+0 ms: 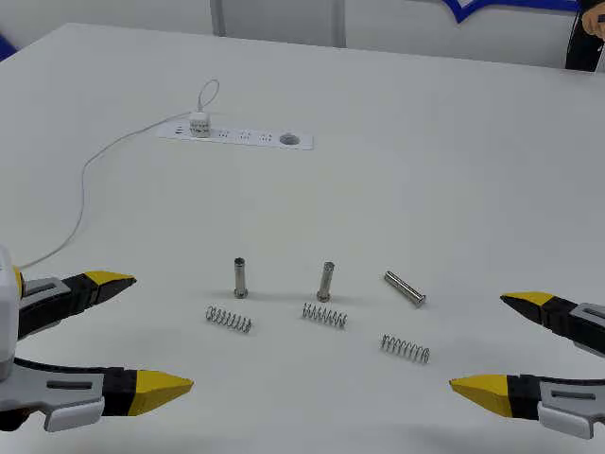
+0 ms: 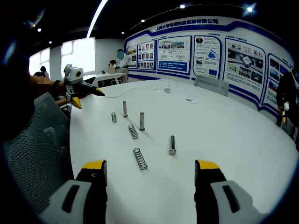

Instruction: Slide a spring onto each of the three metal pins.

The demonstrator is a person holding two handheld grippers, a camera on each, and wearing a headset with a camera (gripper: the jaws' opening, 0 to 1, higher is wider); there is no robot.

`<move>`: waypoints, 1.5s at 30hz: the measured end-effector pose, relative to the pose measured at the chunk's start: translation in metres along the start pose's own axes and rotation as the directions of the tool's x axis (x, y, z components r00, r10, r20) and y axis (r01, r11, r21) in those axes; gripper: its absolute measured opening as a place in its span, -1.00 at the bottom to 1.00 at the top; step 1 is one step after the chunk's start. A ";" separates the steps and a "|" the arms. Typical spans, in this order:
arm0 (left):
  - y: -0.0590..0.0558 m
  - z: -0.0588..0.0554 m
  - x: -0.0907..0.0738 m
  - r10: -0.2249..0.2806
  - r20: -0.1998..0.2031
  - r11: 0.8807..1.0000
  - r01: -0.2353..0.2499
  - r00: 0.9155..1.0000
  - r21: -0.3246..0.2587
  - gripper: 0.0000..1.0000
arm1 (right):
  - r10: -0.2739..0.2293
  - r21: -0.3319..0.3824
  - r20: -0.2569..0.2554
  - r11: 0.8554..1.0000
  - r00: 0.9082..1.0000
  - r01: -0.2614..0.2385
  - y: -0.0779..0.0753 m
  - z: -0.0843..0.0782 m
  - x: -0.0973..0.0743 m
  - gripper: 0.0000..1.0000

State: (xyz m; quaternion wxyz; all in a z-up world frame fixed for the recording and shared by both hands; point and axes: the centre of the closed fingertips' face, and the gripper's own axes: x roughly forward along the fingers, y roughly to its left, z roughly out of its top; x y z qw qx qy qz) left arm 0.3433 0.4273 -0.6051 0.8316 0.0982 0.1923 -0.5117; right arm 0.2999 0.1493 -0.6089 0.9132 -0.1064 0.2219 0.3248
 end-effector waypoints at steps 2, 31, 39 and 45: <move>0.000 0.001 0.000 0.000 0.001 1.000 0.000 1.000 -0.001 0.70 | -0.001 0.001 -0.001 1.000 1.000 0.001 0.000 -0.001 -0.001 0.55; -0.002 -0.003 0.001 0.014 -0.008 1.000 -0.015 1.000 -0.021 0.68 | 0.003 0.021 -0.008 1.000 1.000 -0.003 -0.004 -0.006 0.003 0.50; -0.004 -0.003 0.002 0.021 -0.003 0.999 -0.021 1.000 -0.033 0.67 | 0.003 0.029 -0.024 1.000 1.000 -0.002 -0.009 -0.007 0.006 0.45; -0.005 -0.007 0.002 0.022 -0.008 0.999 -0.022 1.000 -0.039 0.66 | 0.002 0.030 -0.025 1.000 1.000 -0.001 -0.012 -0.003 0.010 0.41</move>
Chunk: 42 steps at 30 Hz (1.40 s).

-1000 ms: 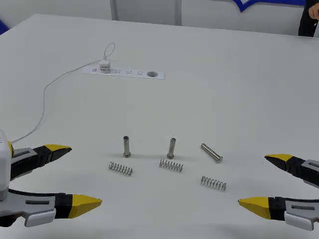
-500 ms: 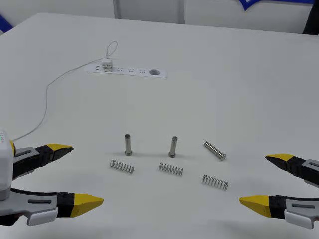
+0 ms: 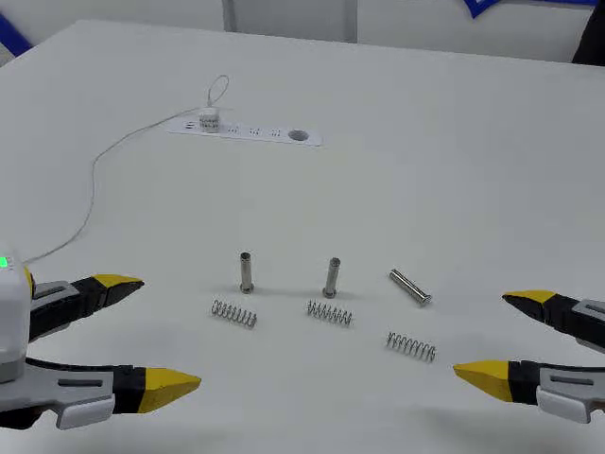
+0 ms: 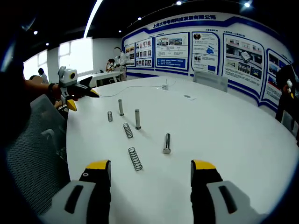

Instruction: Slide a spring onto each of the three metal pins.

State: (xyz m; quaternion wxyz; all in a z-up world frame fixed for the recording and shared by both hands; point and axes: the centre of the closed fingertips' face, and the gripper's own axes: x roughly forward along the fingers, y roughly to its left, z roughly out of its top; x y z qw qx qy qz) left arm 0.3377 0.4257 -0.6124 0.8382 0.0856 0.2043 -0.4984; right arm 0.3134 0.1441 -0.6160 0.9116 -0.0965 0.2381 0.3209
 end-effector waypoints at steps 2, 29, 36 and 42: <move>0.000 0.000 0.000 0.001 0.000 1.000 -0.001 1.000 -0.002 0.66 | 0.000 -0.001 -0.004 1.000 1.000 0.000 -0.001 0.001 0.002 0.39; -0.001 0.001 -0.004 -0.001 0.014 1.000 0.001 1.000 -0.002 0.63 | -0.027 -0.038 -0.105 0.999 0.994 0.023 -0.023 0.022 0.036 -0.12; -0.002 0.003 -0.003 -0.005 0.019 1.000 0.005 1.000 0.001 0.62 | -0.036 -0.050 -0.136 0.998 0.990 0.030 -0.031 0.031 0.049 -0.23; -0.003 0.004 -0.002 -0.007 0.019 1.000 0.007 1.000 0.002 0.61 | -0.043 -0.059 -0.179 0.998 0.983 0.033 -0.035 0.033 0.061 -0.34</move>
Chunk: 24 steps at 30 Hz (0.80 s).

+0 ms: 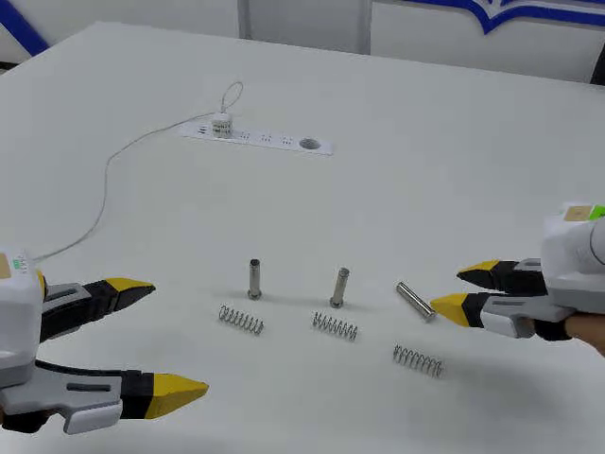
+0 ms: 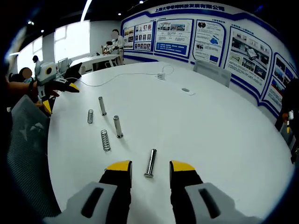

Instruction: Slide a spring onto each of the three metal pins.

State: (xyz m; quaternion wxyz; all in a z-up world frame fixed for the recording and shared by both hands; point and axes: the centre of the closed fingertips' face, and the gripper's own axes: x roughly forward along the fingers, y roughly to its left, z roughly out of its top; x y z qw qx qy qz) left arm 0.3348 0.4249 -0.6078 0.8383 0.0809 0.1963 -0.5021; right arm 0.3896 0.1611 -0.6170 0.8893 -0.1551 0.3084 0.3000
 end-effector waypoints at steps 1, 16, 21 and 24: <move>0.000 0.000 0.000 0.000 0.000 1.000 0.000 1.000 0.000 0.61 | -0.002 -0.002 -0.011 1.000 1.000 0.002 -0.001 0.000 0.002 -0.35; -0.001 0.000 0.000 -0.004 0.001 1.000 0.004 1.000 0.000 0.59 | 0.016 -0.004 -0.134 1.000 0.991 -0.017 -0.001 -0.001 0.029 -0.48; -0.002 0.000 0.001 -0.006 -0.001 1.000 0.006 1.000 0.001 0.59 | 0.019 0.013 -0.174 1.000 0.985 -0.017 -0.001 -0.003 0.038 -0.55; -0.002 0.000 0.001 -0.007 0.000 1.000 0.007 1.000 0.001 0.58 | 0.017 0.011 -0.197 1.000 0.980 -0.016 -0.001 -0.005 0.043 -0.59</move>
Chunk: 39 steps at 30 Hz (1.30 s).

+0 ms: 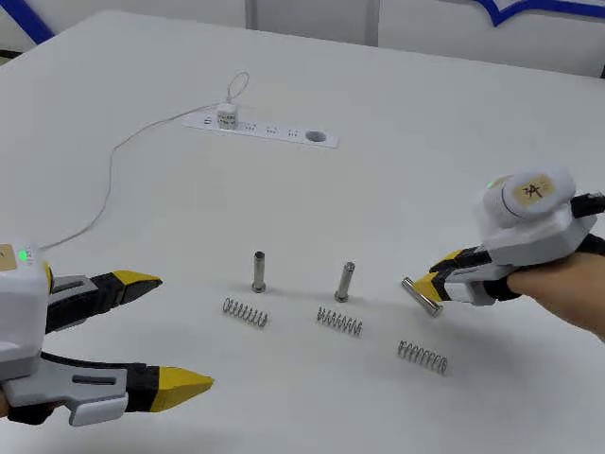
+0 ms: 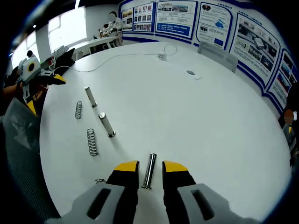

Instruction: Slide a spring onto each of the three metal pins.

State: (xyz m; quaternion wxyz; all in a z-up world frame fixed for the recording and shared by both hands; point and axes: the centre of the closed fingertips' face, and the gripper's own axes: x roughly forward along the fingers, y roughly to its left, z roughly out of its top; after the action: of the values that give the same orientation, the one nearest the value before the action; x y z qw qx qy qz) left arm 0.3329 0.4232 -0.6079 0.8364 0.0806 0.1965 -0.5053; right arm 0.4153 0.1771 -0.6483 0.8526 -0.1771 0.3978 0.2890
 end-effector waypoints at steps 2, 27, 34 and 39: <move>0.000 0.000 0.000 0.000 0.000 1.000 0.000 1.000 0.000 0.58 | 0.000 0.000 -0.011 1.000 1.000 0.000 0.000 0.000 0.003 -0.62; 0.000 -0.004 -0.001 -0.003 -0.001 1.000 0.003 1.000 -0.008 0.54 | 0.042 0.074 -0.119 0.997 0.992 -0.033 -0.002 -0.002 0.026 -0.79; 0.000 -0.004 -0.001 -0.004 0.000 1.000 0.004 1.000 -0.010 0.53 | 0.052 0.085 -0.145 0.996 0.988 -0.040 0.001 -0.005 0.030 -0.81; 0.000 -0.004 0.000 -0.008 -0.002 1.000 0.008 1.000 -0.008 0.53 | 0.059 0.090 -0.163 0.995 0.985 -0.045 0.003 -0.008 0.032 -0.80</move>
State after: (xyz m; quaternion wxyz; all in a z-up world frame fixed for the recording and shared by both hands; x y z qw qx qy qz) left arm 0.3318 0.4239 -0.6112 0.8347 0.0768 0.1995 -0.5076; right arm 0.4252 0.1868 -0.6781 0.8156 -0.1530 0.4838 0.2781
